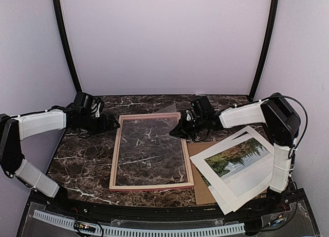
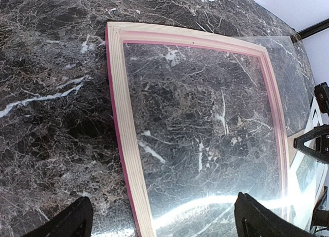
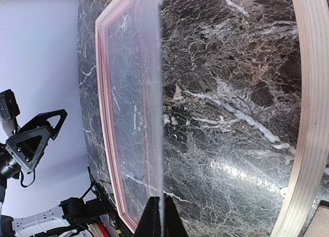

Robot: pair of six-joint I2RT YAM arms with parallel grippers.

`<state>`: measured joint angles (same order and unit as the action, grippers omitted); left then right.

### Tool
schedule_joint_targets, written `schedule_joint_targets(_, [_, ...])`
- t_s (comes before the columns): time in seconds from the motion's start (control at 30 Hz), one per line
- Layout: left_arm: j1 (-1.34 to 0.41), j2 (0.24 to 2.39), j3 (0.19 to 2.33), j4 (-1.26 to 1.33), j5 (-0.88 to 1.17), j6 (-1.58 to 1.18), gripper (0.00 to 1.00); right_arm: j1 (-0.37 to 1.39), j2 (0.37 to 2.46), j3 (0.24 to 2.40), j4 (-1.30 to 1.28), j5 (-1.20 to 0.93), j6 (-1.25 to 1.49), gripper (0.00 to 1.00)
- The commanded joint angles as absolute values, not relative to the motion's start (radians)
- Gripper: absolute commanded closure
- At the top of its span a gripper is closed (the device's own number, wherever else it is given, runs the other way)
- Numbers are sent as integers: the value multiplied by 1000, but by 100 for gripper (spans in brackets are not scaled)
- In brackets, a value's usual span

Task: Put the photo into the frame
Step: Place the glass panel at the frame body.

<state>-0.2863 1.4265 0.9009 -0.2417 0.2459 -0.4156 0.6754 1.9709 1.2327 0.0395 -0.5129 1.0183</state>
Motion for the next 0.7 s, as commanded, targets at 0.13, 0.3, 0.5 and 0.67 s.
schedule_joint_targets(0.13, [-293, 1392, 922, -272, 240, -407, 1, 675, 1970, 1256, 57, -562, 1032, 100])
schedule_joint_targets(0.3, [-293, 1393, 927, -272, 247, -408, 1, 675, 1991, 1265, 57, -559, 1019, 100])
schedule_joint_targets(0.5, [-293, 1396, 938, -273, 253, -407, 1, 676, 2026, 1292, 40, -550, 990, 93])
schedule_joint_targets(0.67, [-293, 1403, 941, -271, 259, -409, 1, 677, 2040, 1312, 20, -541, 972, 89])
